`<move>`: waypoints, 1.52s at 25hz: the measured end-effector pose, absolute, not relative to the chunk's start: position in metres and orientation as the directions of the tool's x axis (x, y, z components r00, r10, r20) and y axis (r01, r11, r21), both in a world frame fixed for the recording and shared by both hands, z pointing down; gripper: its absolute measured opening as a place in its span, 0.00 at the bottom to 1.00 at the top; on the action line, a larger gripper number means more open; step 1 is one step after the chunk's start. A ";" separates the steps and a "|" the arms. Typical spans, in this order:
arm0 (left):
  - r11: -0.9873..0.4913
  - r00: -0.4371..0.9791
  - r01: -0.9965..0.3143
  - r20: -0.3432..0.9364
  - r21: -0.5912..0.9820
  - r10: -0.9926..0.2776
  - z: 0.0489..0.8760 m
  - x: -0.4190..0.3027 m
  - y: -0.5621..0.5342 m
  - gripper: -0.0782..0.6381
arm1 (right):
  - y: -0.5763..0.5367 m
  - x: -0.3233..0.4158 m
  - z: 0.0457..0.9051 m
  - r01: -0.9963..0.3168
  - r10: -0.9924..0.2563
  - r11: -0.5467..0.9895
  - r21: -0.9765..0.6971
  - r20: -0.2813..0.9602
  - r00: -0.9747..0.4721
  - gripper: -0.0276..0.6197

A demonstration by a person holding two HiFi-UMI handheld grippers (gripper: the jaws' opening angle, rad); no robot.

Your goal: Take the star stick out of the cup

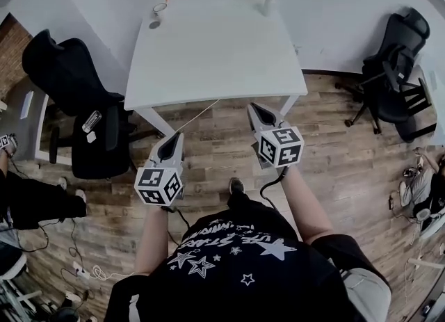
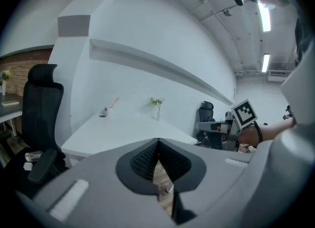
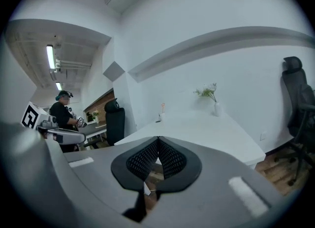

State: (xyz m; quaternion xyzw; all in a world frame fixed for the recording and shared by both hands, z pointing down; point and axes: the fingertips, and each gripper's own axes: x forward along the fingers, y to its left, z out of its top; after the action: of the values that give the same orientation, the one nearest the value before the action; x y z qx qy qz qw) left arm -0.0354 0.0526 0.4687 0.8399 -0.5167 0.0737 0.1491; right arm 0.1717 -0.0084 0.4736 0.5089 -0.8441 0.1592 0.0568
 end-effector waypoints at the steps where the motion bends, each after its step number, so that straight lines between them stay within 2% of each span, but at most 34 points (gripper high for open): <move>1: -0.417 0.450 -0.892 0.275 0.172 -0.850 0.467 -0.031 0.041 0.11 | -0.021 0.178 0.472 -0.876 -0.841 0.434 -0.210 0.255 -0.478 0.07; 8: -0.348 0.376 -0.925 0.235 0.151 -0.896 0.454 -0.019 -0.017 0.11 | -0.086 0.207 0.471 -0.866 -0.838 0.440 -0.238 0.238 -0.491 0.07; 16: -0.301 0.335 -0.940 0.254 0.162 -0.907 0.458 -0.037 -0.030 0.11 | -0.110 0.183 0.482 -0.839 -0.801 0.480 -0.257 0.262 -0.539 0.07; 25: -0.308 0.344 -0.935 0.241 0.176 -0.907 0.469 -0.062 -0.089 0.11 | -0.161 0.160 0.490 -0.844 -0.790 0.488 -0.223 0.297 -0.536 0.07; 38: -0.354 0.385 -0.919 0.201 0.173 -0.901 0.456 -0.104 -0.241 0.11 | -0.303 0.107 0.467 -0.846 -0.802 0.491 -0.210 0.270 -0.533 0.07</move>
State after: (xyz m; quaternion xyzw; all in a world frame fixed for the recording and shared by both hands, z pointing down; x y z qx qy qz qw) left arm -0.1036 -0.2415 0.4557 0.8221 -0.5534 0.0355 0.1292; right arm 0.1069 -0.3031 0.4669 0.4787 -0.8606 0.1600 0.0681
